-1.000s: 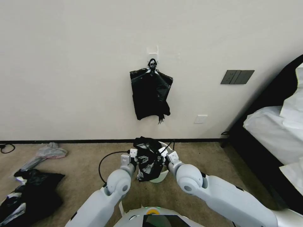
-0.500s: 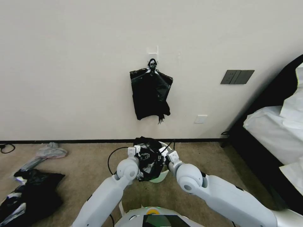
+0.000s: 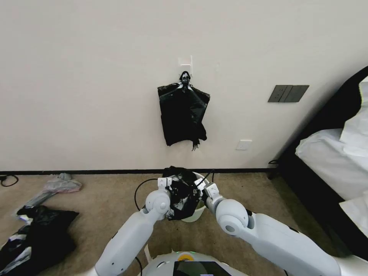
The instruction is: Place a trash bag onto the trash bin.
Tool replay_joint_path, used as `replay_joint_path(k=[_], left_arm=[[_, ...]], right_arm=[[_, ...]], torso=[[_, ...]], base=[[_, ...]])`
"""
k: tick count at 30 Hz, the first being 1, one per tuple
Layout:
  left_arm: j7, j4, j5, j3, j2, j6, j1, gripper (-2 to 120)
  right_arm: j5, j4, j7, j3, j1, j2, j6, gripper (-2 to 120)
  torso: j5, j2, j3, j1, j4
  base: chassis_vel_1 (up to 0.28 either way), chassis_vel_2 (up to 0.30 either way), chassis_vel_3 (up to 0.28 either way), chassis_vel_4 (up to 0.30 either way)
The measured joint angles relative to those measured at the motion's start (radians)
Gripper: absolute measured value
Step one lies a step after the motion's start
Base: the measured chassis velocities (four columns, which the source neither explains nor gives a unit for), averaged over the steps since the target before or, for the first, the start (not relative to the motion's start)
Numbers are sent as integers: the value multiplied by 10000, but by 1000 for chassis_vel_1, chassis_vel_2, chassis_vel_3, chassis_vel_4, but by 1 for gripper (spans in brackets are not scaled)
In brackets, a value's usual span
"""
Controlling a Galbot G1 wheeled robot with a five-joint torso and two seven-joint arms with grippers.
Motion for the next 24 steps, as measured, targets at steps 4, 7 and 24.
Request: replay_joint_path(k=[4,7,24], left_arm=[[-128,87,18,-11,-108,-12,64,15],[-128,24,12,-45,-80,-49,145,5],[843,-1573,1006,-930,1021,-686,1731,1]], right_arm=[[2,31,-10,103,-81,-52,2,0],[2,52,-12,156,-129,-72,3,0],[-350,439,-49,1144,-613,-39,38,0]], torso=[[1,0,0,0,1],[0,1,0,0,2],[0,0,0,0,2]], base=[[0,0,0,0],[0,0,0,0],[0,0,0,0]])
